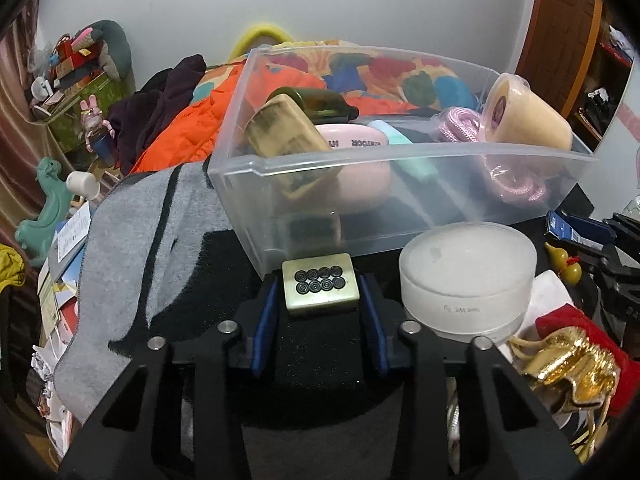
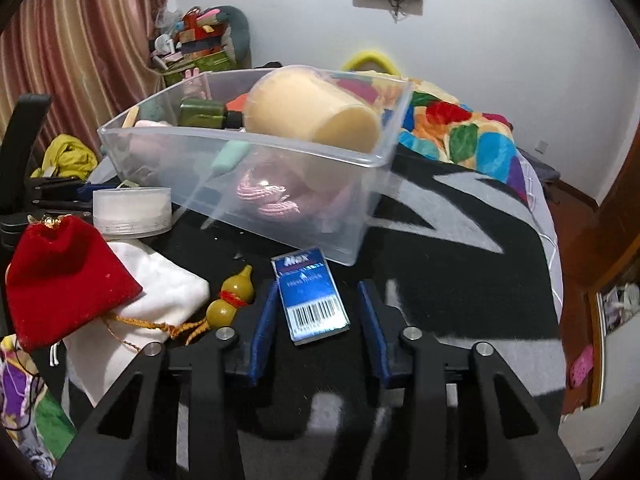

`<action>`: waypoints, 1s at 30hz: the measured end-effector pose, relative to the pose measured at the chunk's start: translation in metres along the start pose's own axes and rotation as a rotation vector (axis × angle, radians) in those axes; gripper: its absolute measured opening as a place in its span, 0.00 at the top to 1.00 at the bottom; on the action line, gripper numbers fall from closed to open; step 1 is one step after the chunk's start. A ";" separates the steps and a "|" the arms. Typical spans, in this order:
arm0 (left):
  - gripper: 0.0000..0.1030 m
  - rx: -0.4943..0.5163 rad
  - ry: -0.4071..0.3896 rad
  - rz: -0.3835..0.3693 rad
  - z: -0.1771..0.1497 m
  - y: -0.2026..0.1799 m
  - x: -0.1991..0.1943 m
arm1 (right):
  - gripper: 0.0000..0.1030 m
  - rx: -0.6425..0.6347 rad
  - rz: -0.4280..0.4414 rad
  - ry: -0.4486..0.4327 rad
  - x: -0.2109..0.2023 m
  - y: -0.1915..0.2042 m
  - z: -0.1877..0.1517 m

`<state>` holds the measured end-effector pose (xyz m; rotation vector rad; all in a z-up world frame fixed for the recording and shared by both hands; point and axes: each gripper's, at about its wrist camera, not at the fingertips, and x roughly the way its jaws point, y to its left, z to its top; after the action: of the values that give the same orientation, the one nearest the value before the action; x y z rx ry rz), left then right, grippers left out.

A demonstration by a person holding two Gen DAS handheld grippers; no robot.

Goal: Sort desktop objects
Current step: 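Grasp the dotted square tile with left tool while right tool grasps the blue Max box, then carry the tile with left tool while right tool carries the Max box over the clear box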

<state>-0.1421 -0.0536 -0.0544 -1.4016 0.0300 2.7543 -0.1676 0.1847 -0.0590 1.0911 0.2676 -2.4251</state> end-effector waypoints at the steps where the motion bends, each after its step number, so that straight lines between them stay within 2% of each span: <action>1: 0.67 0.007 -0.006 0.006 -0.001 -0.001 -0.001 | 0.73 -0.002 0.003 -0.002 0.000 0.001 0.001; 7: 0.67 0.017 -0.024 0.020 -0.008 -0.005 -0.007 | 0.76 -0.026 0.000 -0.005 -0.003 0.007 -0.002; 12: 0.68 -0.020 -0.081 0.046 -0.013 0.003 -0.017 | 0.76 -0.002 0.016 -0.023 -0.015 0.002 -0.006; 19: 0.67 -0.005 -0.143 0.074 -0.018 0.002 -0.032 | 0.76 0.047 0.047 -0.070 -0.036 -0.006 -0.006; 23: 0.67 0.025 -0.235 0.128 -0.025 -0.005 -0.053 | 0.76 0.079 0.060 -0.103 -0.047 -0.010 -0.004; 30: 0.68 0.019 -0.289 0.093 -0.015 -0.005 -0.079 | 0.76 0.104 0.084 -0.139 -0.053 -0.012 0.006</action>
<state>-0.0830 -0.0517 0.0010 -1.0100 0.1118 2.9949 -0.1469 0.2107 -0.0156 0.9507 0.0491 -2.4482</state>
